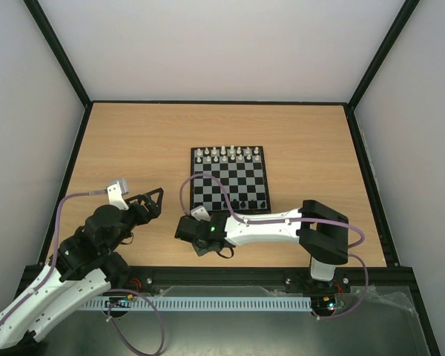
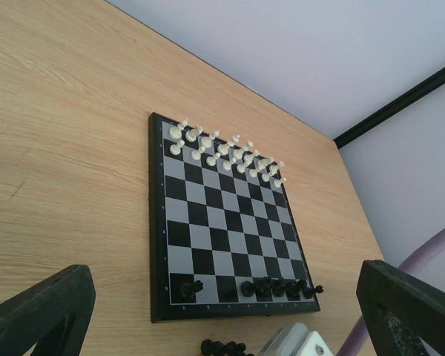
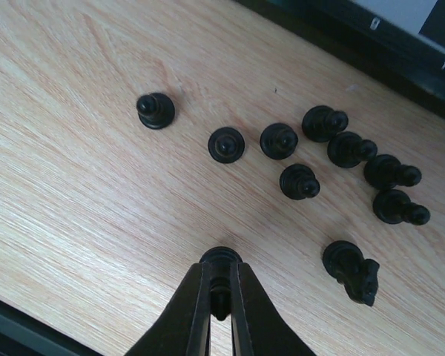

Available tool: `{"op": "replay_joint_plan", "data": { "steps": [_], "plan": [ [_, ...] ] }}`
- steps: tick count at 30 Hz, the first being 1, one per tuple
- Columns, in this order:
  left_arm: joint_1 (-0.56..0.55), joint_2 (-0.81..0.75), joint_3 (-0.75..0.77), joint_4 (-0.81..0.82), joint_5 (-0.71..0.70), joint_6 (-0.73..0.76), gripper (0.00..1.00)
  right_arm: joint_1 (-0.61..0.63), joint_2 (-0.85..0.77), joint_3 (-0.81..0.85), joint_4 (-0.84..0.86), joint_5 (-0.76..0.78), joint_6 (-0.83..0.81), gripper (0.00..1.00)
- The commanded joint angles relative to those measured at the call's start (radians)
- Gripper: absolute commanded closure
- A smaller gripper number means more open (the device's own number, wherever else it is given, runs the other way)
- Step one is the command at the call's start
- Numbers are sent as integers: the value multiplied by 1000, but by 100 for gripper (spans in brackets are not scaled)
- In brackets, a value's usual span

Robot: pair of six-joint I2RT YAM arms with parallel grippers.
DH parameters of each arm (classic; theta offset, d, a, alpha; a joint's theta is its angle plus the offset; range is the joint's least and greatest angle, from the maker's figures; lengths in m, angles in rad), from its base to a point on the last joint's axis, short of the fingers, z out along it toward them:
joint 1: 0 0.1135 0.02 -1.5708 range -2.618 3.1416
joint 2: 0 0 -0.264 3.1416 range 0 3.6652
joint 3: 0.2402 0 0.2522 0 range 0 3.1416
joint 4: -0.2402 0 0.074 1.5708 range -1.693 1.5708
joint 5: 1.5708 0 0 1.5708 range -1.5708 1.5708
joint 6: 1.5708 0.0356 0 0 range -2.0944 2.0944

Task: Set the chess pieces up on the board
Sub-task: Pick up the chess piece at the center of the board, then place the chess piece on the chessboard.

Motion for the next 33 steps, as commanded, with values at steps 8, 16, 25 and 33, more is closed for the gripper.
{"op": "replay_joint_plan", "data": {
  "steps": [8,16,25,33],
  "plan": [
    [-2,2,26,11,-3,11,1,-139,-150,100,-122,78,-92,95],
    [-2,25,21,32,-7,16,1,-291,-129,121,-79,40,-182,95],
    [-2,50,6,56,-25,22,1,-384,-49,129,13,-36,-239,96],
    [-2,61,0,66,-36,25,0,-395,23,128,72,-59,-256,98]
  ]
}}
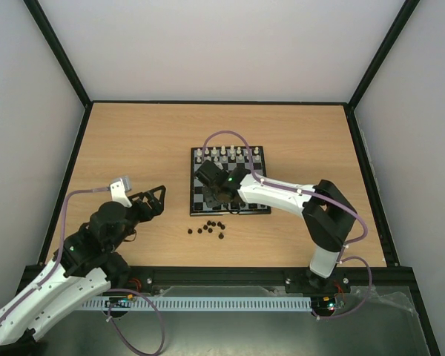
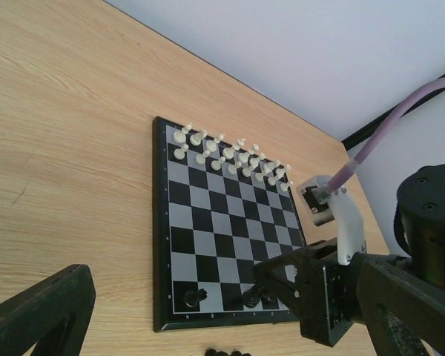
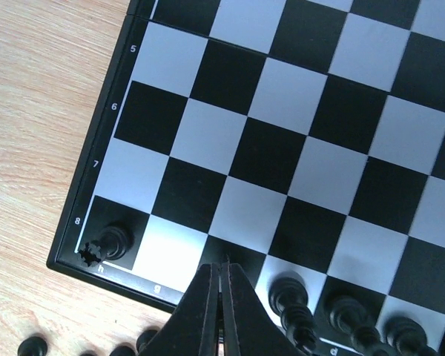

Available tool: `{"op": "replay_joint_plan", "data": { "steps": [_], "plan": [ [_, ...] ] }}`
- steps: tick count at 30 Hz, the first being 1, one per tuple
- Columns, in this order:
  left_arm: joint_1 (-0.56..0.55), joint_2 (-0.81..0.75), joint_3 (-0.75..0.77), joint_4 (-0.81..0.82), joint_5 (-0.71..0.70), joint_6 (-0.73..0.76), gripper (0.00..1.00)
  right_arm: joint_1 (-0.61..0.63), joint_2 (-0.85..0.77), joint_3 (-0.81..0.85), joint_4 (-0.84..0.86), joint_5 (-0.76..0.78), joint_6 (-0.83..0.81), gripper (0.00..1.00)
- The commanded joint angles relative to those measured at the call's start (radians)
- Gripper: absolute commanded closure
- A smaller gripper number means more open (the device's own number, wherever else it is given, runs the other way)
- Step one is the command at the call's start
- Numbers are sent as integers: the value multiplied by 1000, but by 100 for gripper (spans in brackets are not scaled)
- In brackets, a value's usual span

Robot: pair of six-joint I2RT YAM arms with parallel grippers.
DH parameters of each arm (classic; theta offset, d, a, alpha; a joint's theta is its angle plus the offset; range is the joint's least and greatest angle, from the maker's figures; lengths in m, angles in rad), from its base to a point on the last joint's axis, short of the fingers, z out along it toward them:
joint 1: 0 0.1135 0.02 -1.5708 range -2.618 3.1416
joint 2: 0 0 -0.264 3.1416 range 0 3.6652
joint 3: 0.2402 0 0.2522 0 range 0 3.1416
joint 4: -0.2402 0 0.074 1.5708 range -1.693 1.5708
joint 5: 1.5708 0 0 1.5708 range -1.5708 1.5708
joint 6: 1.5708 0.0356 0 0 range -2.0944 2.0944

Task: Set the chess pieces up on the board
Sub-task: Place the chess piece on the chessboard.

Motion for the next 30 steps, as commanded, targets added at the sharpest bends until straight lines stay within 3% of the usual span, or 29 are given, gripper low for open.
{"op": "replay_joint_plan", "data": {
  "steps": [1,30],
  "plan": [
    [-2,6,0,24,-20,16,0,-7,35,19,28,-18,-24,98],
    [-2,7,-29,42,-30,10,1,-9,-18,-123,162,25,3,97]
  ]
}}
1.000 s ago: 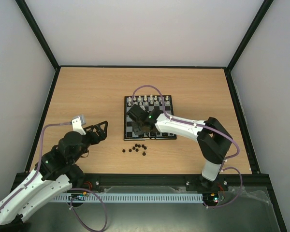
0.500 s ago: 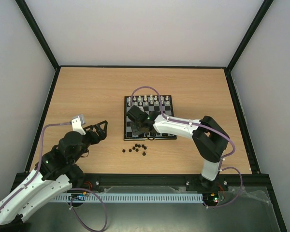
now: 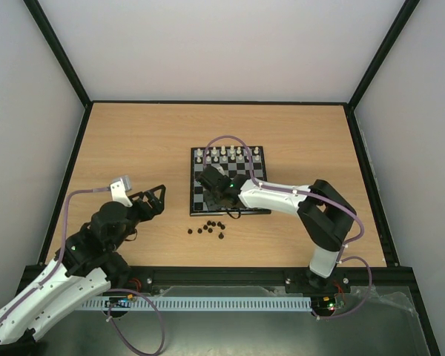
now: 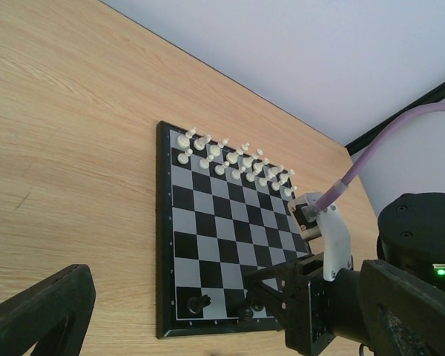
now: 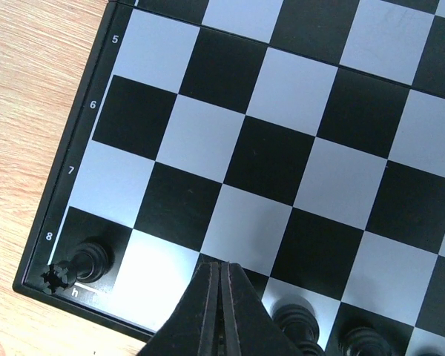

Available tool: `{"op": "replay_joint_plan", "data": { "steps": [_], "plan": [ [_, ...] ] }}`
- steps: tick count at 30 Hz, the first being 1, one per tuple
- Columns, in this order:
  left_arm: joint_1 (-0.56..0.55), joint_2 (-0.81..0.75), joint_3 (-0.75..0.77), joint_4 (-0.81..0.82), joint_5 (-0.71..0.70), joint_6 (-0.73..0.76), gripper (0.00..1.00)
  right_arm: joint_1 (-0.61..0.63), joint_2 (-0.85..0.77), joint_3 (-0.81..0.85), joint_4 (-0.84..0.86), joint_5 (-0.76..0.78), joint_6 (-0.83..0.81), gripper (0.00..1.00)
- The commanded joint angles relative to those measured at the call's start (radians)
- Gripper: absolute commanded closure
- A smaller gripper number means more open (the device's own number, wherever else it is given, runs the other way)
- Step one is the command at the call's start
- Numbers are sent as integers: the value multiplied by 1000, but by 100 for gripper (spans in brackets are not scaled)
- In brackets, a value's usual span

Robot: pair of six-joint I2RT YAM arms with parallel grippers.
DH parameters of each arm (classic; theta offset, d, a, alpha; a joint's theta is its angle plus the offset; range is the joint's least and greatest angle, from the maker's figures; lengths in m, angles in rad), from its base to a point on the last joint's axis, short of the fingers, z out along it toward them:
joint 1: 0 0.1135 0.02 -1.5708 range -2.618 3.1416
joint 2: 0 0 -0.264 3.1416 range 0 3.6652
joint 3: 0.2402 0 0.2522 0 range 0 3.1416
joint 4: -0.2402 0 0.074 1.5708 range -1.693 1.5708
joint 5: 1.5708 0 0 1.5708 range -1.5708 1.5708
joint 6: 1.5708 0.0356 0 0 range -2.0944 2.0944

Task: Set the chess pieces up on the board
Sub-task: Place the chess piece on the chessboard.

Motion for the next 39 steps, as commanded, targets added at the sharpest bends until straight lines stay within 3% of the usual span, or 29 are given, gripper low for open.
{"op": "replay_joint_plan", "data": {
  "steps": [1,18,24,27,30,39],
  "plan": [
    [-2,4,-16,22,-10,9,0,-4,-37,-23,9,20,8,97],
    [-2,15,-25,38,-9,7,1,-4,-78,-69,72,29,-6,93],
    [-2,19,-24,42,-6,7,1,-5,-78,-63,68,26,-12,73],
    [-2,21,-25,45,-3,7,0,-4,-62,-48,58,21,-16,71],
    [-2,21,-24,45,-4,7,1,-4,-54,-43,61,22,-17,73],
    [-2,17,-26,43,-4,5,0,-4,4,17,24,24,-21,92]
  ]
}}
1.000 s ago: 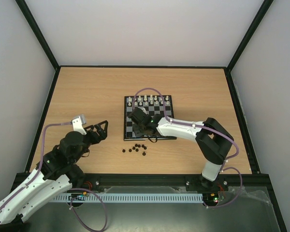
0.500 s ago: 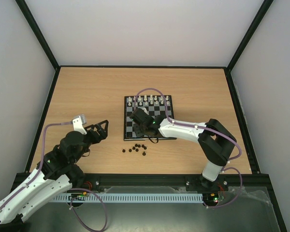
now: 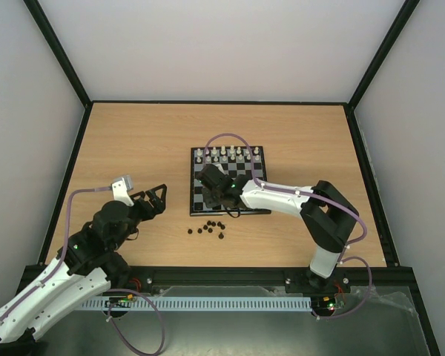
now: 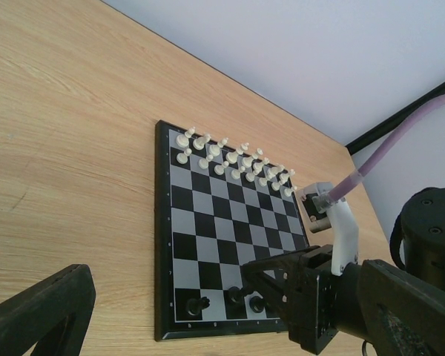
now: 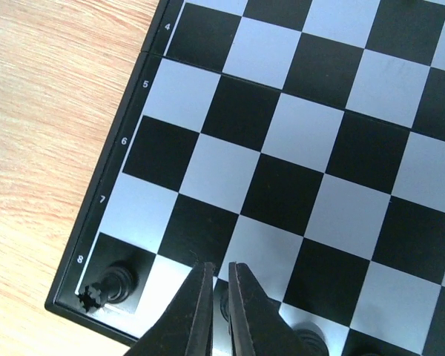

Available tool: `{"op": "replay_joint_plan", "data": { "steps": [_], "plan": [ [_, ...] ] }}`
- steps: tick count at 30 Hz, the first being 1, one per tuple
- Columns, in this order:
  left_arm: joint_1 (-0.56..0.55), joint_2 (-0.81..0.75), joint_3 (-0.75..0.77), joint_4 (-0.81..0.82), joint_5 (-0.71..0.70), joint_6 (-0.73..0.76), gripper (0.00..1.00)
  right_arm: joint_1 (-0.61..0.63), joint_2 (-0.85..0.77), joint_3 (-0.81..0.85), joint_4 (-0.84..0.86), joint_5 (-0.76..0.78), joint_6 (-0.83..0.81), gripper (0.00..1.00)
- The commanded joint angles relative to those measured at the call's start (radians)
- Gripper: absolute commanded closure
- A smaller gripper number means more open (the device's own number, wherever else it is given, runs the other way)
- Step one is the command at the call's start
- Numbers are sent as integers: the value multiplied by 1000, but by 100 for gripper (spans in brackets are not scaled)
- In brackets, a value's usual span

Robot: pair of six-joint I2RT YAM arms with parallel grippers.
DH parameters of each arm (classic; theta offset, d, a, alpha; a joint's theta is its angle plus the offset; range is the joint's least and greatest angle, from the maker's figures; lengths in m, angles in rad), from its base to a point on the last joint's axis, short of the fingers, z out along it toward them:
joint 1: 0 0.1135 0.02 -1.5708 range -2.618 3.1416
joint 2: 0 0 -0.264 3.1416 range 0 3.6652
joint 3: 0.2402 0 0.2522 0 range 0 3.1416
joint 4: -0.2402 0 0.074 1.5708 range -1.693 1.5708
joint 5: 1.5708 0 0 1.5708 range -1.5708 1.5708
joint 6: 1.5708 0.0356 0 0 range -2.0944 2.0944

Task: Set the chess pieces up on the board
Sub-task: Place the chess piece on the chessboard.

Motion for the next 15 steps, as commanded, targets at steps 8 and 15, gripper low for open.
{"op": "replay_joint_plan", "data": {
  "steps": [8,15],
  "plan": [
    [-1,-1,-13,21,-6,7,0,-4,82,76,-78,8,-3,99],
    [-1,0,-10,21,-8,10,1,-4,112,106,-121,11,1,99]
  ]
}}
